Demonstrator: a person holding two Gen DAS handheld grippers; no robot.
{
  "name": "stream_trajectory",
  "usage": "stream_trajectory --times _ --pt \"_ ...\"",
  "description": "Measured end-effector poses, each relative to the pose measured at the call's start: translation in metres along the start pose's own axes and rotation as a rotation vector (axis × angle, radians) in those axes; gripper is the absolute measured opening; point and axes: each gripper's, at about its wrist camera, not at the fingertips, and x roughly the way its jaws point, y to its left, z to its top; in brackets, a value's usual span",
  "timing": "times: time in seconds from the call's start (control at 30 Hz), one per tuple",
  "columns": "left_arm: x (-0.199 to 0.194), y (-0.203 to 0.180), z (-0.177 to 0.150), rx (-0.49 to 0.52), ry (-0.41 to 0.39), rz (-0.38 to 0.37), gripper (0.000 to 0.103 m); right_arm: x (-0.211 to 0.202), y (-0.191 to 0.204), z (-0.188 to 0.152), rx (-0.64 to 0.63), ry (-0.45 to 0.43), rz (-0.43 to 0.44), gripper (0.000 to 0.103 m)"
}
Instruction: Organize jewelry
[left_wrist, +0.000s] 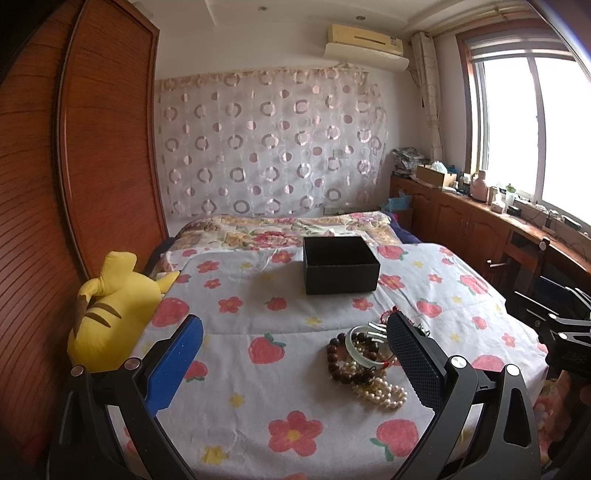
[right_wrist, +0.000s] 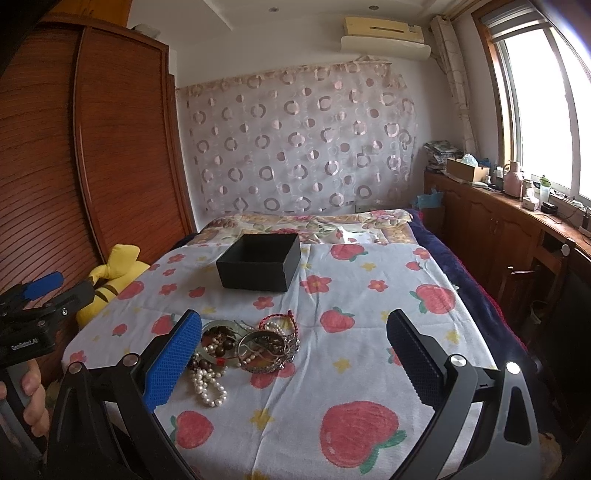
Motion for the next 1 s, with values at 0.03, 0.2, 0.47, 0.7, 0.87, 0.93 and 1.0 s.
stream_trajectory --times 0.03,0.2,0.47,0.7,0.87,0.93,1.0 --pt "0.001 0.001 -0.001 0.000 0.003 0.001 0.096 0.000 -0.001 -0.002 -0.005 0.002 0.009 0.101" --pt "0.012 0.006 -0.006 -0.001 0.038 -0.002 0.096 0.011 -0.007 -0.011 -0.023 0.030 0.046 0.096" --pt "0.038 0.009 -0.032 -0.003 0.094 -0.011 0.096 0.045 -0.011 -0.026 -0.064 0.132 0.129 0.069" --pt "0.051 0.009 -0.046 0.000 0.134 -0.020 0.096 0.080 0.008 -0.039 -0.141 0.246 0.259 0.041" --pt "0.057 0.009 -0.052 0.006 0.158 -0.035 0.096 0.105 0.028 -0.041 -0.219 0.321 0.329 0.032" --pt "0.060 0.010 -0.055 0.007 0.171 -0.041 0.096 0.116 0.034 -0.042 -0.242 0.352 0.342 0.031" --pt "0.063 0.011 -0.058 0.011 0.183 -0.041 0.096 0.125 0.037 -0.041 -0.262 0.376 0.352 0.027"
